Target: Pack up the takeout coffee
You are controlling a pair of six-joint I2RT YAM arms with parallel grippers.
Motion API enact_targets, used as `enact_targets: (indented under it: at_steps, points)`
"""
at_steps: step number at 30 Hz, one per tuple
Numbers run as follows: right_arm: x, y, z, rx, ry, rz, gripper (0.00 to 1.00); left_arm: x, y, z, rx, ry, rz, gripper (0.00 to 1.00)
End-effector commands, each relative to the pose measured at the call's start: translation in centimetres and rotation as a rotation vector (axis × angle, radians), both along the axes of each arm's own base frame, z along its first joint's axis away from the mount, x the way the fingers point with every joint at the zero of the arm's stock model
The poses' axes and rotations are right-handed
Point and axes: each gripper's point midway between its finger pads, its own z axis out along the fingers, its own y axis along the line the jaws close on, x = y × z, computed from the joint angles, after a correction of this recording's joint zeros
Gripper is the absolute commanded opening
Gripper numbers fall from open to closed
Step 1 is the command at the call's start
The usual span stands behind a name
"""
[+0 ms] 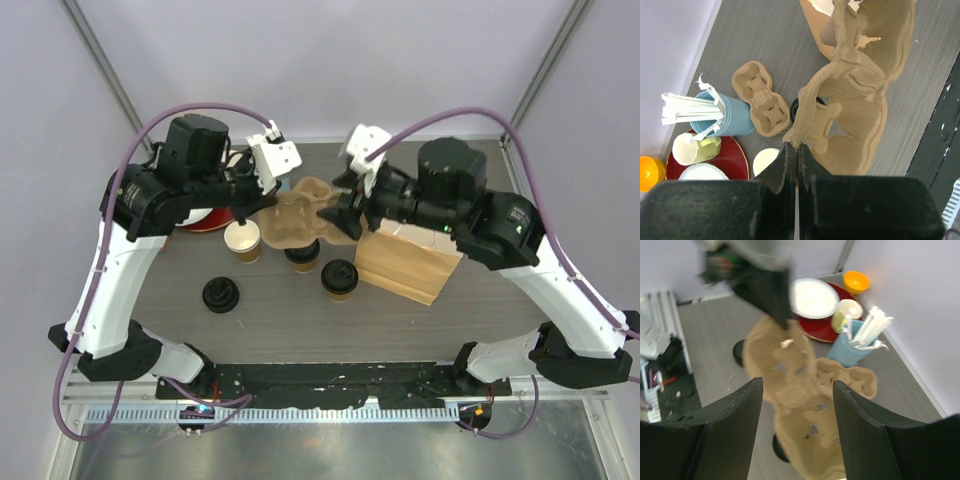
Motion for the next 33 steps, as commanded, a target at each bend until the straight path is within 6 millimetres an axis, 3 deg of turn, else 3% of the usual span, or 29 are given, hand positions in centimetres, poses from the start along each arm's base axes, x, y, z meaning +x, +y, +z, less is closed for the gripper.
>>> enact_targets:
  at_steps: [1, 2, 6, 9, 11, 16, 19, 20, 22, 23, 24, 27, 28, 29, 32, 33]
  points:
    - [-2.2, 0.4, -1.1, -0.197, -0.186, 0.081, 0.65, -3.3, 0.5, -1.9, 0.081, 0.096, -0.114, 0.00]
    - [-2.9, 0.0, -1.9, -0.238, -0.187, 0.117, 0.66, -3.6, 0.4, -2.0, 0.081, 0.104, -0.133, 0.00]
    - [-5.8, -0.9, -1.5, -0.242, -0.344, 0.295, 0.71, -5.6, -0.1, -2.8, 0.078, 0.180, -0.229, 0.00]
    - [-7.7, -1.3, -3.6, -0.312, -0.453, 0.449, 0.70, -6.6, -0.4, -3.4, 0.073, 0.219, -0.267, 0.00]
    - [-8.0, -1.4, -5.8, -0.419, -0.505, 0.538, 0.71, -7.1, -0.6, -3.5, 0.072, 0.229, -0.289, 0.00]
    - [-7.8, -1.5, -7.3, -0.546, -0.532, 0.603, 0.71, -7.7, -1.1, -4.3, 0.085, 0.264, -0.306, 0.00]
    - [-6.7, -0.9, -7.0, -0.508, -0.511, 0.516, 0.64, -7.1, -1.6, -4.5, 0.064, 0.298, -0.252, 0.00]
    - [-5.9, -0.3, -5.7, -0.457, -0.531, 0.451, 0.60, -6.8, -1.9, -4.2, 0.046, 0.287, -0.242, 0.00]
    - [-5.1, -0.3, -4.1, -0.270, -0.342, 0.262, 0.53, -6.1, -2.3, -4.0, 0.008, 0.297, -0.177, 0.00]
    - [-3.3, -0.2, -0.9, -0.121, -0.310, 0.097, 0.52, -5.3, -2.8, -3.4, -0.024, 0.270, -0.158, 0.00]
    - [-2.8, -0.5, -0.3, -0.050, -0.228, 0.022, 0.50, -4.8, -2.7, -3.4, -0.038, 0.280, -0.100, 0.00]
    - [-2.9, -0.2, 0.2, 0.108, -0.080, -0.066, 0.45, -3.3, -3.0, -2.8, -0.085, 0.269, 0.000, 0.00]
    - [-3.0, -0.1, -1.2, 0.157, -0.001, -0.103, 0.45, -2.8, -2.8, -2.8, -0.089, 0.257, 0.037, 0.00]
    - [-2.9, 0.2, -0.4, 0.236, 0.004, -0.125, 0.46, -2.5, -2.8, -2.7, -0.104, 0.253, 0.060, 0.00]
    - [-1.9, 0.2, -2.4, 0.313, 0.107, -0.301, 0.48, -1.9, -2.9, -2.6, -0.143, 0.257, 0.118, 0.00]
    - [-0.7, -1.1, -2.8, 0.332, 0.123, -0.440, 0.49, -1.8, -2.9, -2.7, -0.145, 0.261, 0.129, 0.00]
